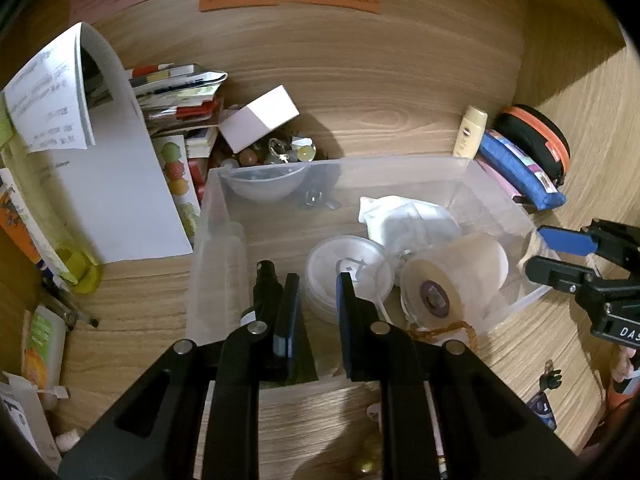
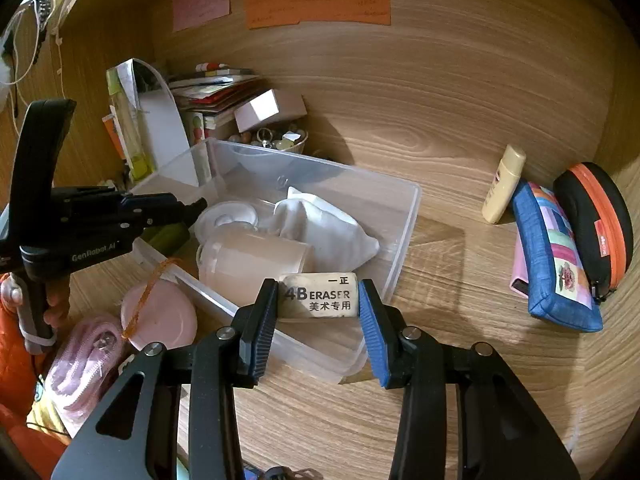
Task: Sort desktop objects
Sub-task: 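Open the left tool over the box to drop the seashell while the right tool drops the eraser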
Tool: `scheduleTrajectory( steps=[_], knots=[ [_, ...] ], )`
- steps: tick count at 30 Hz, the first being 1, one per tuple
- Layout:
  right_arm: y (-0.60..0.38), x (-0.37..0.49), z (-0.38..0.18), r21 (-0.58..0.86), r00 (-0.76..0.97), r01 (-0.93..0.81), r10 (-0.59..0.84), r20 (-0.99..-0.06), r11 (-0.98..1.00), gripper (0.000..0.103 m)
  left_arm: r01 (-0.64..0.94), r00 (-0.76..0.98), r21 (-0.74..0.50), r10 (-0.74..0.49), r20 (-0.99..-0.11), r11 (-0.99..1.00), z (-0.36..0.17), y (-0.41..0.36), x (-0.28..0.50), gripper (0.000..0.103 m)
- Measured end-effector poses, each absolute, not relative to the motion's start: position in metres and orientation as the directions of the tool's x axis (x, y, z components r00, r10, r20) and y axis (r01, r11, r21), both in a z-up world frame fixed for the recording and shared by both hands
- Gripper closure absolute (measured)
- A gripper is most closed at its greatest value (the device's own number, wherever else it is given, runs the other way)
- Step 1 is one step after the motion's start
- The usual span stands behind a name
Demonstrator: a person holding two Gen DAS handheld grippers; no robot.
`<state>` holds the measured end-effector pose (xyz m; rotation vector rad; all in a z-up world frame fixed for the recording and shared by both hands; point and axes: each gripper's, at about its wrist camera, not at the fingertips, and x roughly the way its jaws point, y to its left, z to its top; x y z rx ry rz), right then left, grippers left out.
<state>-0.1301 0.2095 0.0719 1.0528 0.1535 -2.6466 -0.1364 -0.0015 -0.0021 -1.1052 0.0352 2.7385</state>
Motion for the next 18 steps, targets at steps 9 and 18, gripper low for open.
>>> scheduleTrajectory(
  steps=[9, 18],
  knots=[
    [0.209, -0.122, 0.076, -0.003, -0.708, 0.288, -0.211, -0.674, -0.958, 0.057, -0.162, -0.677, -0.078, 0.169, -0.716, -0.984, -0.002, -0.009, -0.131, 0.086],
    [0.207, -0.100, 0.082, -0.013, -0.740, 0.259, -0.189, -0.646, -0.966, 0.040, -0.147, -0.694, -0.089, 0.167, -0.700, -0.985, 0.008, -0.017, -0.106, 0.067]
  ],
)
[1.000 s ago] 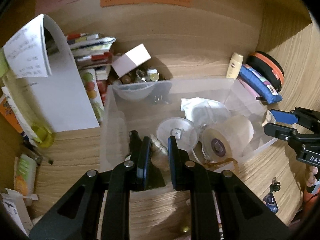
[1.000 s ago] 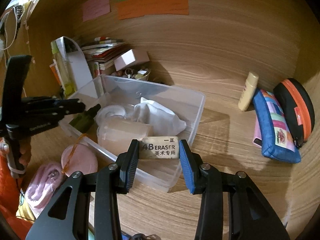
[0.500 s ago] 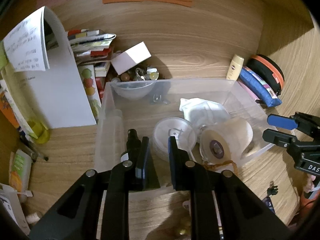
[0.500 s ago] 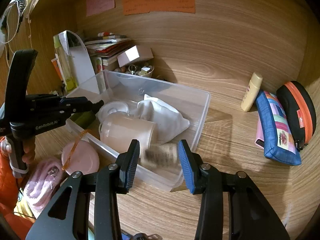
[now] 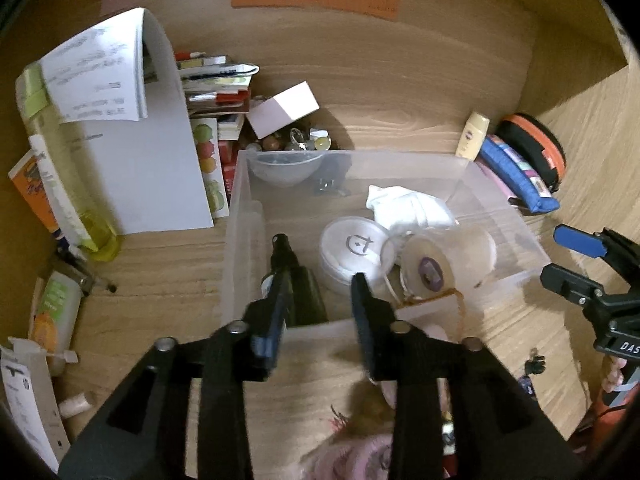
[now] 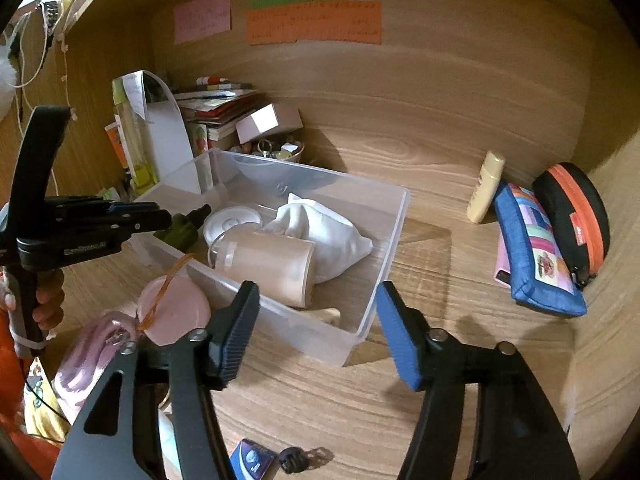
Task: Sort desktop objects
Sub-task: 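Open the left tool over the box to drop the seashell while the right tool drops the eraser, then grasp the bagged pink rope with the left tool while the right tool grasps the small black clip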
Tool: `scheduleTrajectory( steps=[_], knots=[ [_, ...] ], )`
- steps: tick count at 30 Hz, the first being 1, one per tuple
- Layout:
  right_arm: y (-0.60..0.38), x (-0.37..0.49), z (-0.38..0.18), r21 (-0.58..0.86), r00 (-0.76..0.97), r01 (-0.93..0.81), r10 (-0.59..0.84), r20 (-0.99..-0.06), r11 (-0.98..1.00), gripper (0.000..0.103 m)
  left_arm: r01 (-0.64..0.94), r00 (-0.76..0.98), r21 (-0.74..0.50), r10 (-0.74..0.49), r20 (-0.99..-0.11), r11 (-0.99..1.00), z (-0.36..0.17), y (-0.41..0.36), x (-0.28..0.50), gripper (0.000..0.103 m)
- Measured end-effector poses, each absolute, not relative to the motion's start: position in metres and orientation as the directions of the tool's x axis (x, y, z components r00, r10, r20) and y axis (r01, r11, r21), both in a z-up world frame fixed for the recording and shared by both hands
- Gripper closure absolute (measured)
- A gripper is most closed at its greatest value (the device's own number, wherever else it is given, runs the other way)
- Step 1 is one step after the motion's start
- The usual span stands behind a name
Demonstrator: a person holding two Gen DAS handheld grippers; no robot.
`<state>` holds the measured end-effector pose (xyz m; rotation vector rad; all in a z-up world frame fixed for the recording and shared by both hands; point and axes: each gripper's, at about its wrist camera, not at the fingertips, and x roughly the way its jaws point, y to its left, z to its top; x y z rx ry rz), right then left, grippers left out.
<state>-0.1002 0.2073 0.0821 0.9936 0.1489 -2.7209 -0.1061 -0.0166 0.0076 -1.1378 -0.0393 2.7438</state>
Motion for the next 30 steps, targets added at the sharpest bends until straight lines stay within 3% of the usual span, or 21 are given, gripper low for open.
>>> scheduleTrajectory(
  steps=[2, 4, 6, 8, 13, 19, 30],
  knots=[
    [0.207, -0.095, 0.084, -0.018, -0.749, 0.253, -0.184, -0.636, -0.967, 0.038, -0.143, -0.706, -0.086, 0.163, -0.689, -0.986, 0.010, -0.017, -0.097, 0.065],
    [0.208, -0.088, 0.086, -0.019, -0.757, 0.250, -0.183, -0.627, -0.968, 0.037, -0.132, -0.716, -0.080, 0.151, -0.682, -0.988, 0.013, -0.019, -0.089, 0.056],
    [0.209, -0.080, 0.088, -0.017, -0.762, 0.248, -0.184, -0.621, -0.969, 0.036, -0.124, -0.717, -0.112, 0.168, -0.677, -0.986, 0.017, -0.022, -0.080, 0.034],
    [0.210, -0.075, 0.089, -0.015, -0.765, 0.245, -0.184, -0.617, -0.969, 0.036, -0.101, -0.729, -0.139, 0.168, -0.663, -0.985, 0.020, -0.028, -0.072, 0.029],
    [0.213, -0.052, 0.089, -0.047, -0.805, 0.212, -0.147, -0.575, -0.976, 0.036, -0.062, -0.736, -0.185, 0.170, -0.655, -0.981, 0.026, -0.043, -0.051, 0.021],
    [0.216, -0.039, 0.081, -0.039, -0.800, 0.188, -0.130, -0.586, -0.981, 0.029, 0.015, -0.746, -0.061, 0.029, -0.665, -0.998, 0.024, -0.047, -0.025, 0.012],
    [0.226, -0.025, 0.053, -0.016, -0.743, 0.141, -0.095, -0.662, -0.990, 0.024, -0.094, -0.671, -0.130, 0.159, -0.724, -0.987, 0.000, -0.021, -0.003, 0.012]
  ],
)
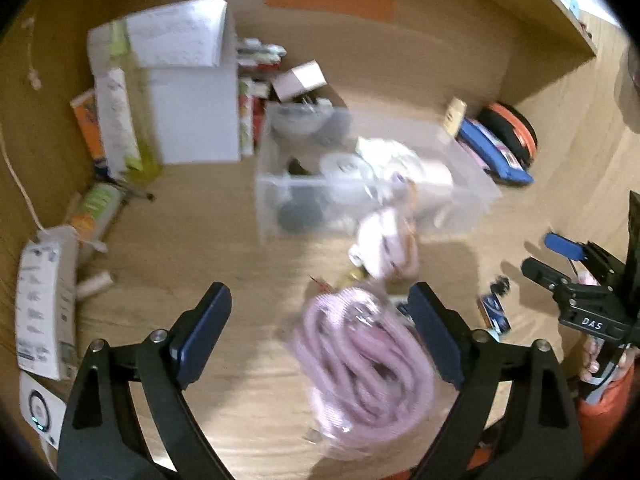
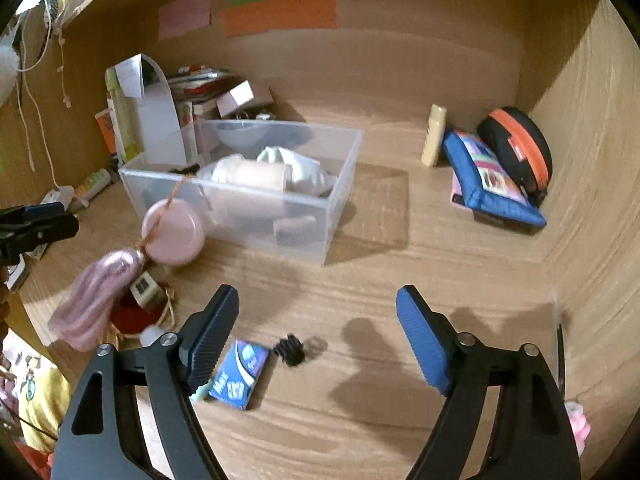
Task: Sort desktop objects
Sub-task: 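Grasp the bagged pink rope with the left tool while the right tool grasps the small black clip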
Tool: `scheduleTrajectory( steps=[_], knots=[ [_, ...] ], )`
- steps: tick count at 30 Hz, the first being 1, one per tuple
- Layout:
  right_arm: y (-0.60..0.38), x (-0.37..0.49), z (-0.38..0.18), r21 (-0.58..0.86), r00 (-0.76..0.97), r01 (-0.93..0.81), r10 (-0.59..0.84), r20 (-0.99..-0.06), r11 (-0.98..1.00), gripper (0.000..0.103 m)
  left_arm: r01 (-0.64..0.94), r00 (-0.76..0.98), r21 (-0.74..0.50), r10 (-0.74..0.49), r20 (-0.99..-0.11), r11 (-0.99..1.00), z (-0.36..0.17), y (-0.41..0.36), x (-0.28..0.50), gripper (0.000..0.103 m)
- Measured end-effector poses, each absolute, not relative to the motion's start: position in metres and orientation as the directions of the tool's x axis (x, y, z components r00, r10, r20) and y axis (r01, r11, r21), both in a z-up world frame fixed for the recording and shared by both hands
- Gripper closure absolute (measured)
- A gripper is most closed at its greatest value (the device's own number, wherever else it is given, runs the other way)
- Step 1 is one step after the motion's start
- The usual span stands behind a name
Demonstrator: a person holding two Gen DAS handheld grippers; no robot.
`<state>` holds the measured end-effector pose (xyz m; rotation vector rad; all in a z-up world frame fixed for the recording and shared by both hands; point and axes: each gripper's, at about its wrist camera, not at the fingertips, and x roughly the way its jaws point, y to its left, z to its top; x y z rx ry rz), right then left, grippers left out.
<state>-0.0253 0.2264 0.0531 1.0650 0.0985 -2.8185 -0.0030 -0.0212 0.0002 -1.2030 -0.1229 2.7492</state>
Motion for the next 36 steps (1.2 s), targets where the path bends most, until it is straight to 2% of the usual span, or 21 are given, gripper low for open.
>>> scheduleTrajectory(
  steps=[7, 13, 17, 19, 21, 28, 32, 34, 36],
  knots=[
    [0.230, -0.021, 0.033, -0.015, -0.715, 0.150, -0.098, -0.693, -0.989, 0.024, -0.117, -0.592, -0.113, 0.160, -0.790, -0.987, -0.030, 0.006, -0.006, 0.012],
    [0.234, -0.026, 0.019, 0.032, -0.677, 0.174, -0.143, -0.722, -0.984, 0.026, -0.127, -0.566, -0.087, 0.144, -0.811, -0.988, -0.045, 0.008, 0.005, 0.011],
    [0.233, -0.029, 0.017, 0.042, -0.663, 0.205, -0.170, -0.729, -0.978, 0.042, -0.120, -0.557, -0.109, 0.158, -0.815, -0.987, -0.048, -0.004, 0.007, 0.008],
    [0.231, -0.030, 0.015, 0.038, -0.652, 0.218, -0.175, -0.737, -0.975, 0.045, -0.119, -0.557, -0.106, 0.155, -0.816, -0.987, -0.048, -0.010, 0.009, 0.007],
    [0.228, -0.032, 0.012, 0.037, -0.641, 0.228, -0.178, -0.746, -0.973, 0.052, -0.118, -0.560, -0.097, 0.147, -0.815, -0.988, -0.047, -0.015, 0.010, 0.007],
    [0.227, -0.038, 0.010, 0.068, -0.622, 0.239, -0.206, -0.756, -0.969, 0.062, -0.145, -0.554, -0.062, 0.133, -0.822, -0.987, -0.050, -0.006, -0.002, 0.007],
    [0.228, -0.039, 0.010, 0.088, -0.613, 0.246, -0.225, -0.757, -0.965, 0.070, -0.150, -0.537, -0.136, 0.196, -0.821, -0.979, -0.056, -0.011, -0.014, 0.007],
    [0.228, -0.040, 0.010, 0.105, -0.607, 0.252, -0.241, -0.757, -0.962, 0.077, -0.140, -0.552, -0.147, 0.201, -0.809, -0.979, -0.056, -0.014, -0.018, 0.011],
    [0.227, -0.041, 0.010, 0.114, -0.604, 0.259, -0.253, -0.756, -0.959, 0.085, -0.139, -0.570, -0.132, 0.188, -0.800, -0.981, -0.055, -0.013, -0.017, 0.030]
  ],
)
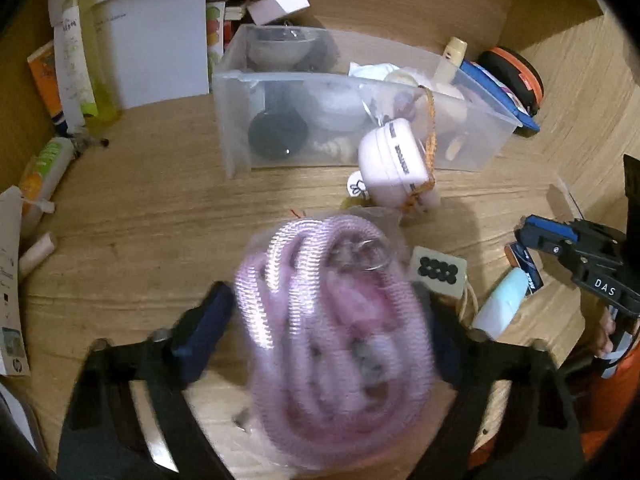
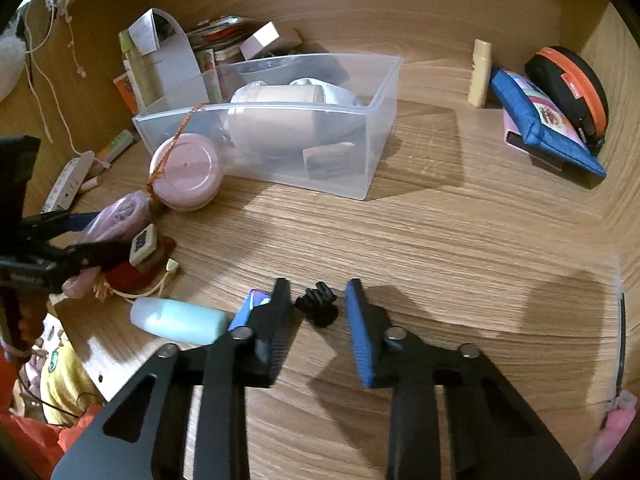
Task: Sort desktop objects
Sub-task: 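Grasp the bagged pink rope with the left tool while the right tool grasps the small black clip, then carry the pink rope bag over the box with the left tool while the right tool carries the clip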
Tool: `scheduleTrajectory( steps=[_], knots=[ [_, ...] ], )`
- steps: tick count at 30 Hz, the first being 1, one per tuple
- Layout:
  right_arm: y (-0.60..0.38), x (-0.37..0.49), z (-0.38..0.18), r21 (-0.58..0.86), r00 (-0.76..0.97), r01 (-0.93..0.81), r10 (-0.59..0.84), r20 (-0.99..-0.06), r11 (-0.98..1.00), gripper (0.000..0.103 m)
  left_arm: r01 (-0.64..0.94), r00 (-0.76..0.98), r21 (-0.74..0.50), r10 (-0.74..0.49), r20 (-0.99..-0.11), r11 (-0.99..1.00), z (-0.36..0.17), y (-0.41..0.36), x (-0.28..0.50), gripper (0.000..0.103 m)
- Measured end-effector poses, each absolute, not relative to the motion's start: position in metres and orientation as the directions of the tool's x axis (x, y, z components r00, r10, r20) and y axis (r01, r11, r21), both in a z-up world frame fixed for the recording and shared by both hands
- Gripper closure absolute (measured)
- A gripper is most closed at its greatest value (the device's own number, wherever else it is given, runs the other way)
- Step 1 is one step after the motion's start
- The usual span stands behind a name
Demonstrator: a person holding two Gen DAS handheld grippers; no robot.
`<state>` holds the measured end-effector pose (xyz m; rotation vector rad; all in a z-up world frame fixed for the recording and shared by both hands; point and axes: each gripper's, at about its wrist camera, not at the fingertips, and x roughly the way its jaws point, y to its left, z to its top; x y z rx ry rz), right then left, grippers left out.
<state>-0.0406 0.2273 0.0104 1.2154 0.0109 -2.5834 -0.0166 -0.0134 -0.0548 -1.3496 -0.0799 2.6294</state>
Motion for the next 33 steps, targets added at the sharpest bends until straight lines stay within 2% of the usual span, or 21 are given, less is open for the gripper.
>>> scheduleTrajectory(
  steps=[6, 9, 19, 33],
  knots=[
    [0.228, -0.041, 0.011, 0.126, -0.605, 0.255, -0.260, -0.753, -0.959, 0.085, -0.112, -0.596, -0.128, 0.170, -0.785, -0.985, -0.052, -0.019, -0.013, 0.042],
    [0.231, -0.041, 0.015, 0.139, -0.611, 0.245, -0.264, -0.746, -0.960, 0.085, -0.094, -0.623, -0.106, 0.141, -0.769, -0.990, -0.046, -0.023, -0.011, 0.043],
    [0.239, -0.040, 0.038, 0.147, -0.661, 0.228, -0.264, -0.703, -0.963, 0.085, -0.042, -0.698, -0.065, 0.076, -0.712, -0.997, -0.025, -0.036, -0.004, 0.044],
    [0.244, -0.049, 0.071, 0.153, -0.725, 0.231, -0.275, -0.631, -0.961, 0.085, -0.011, -0.778, -0.104, 0.074, -0.624, -0.995, 0.015, -0.047, -0.013, 0.044]
  ],
)
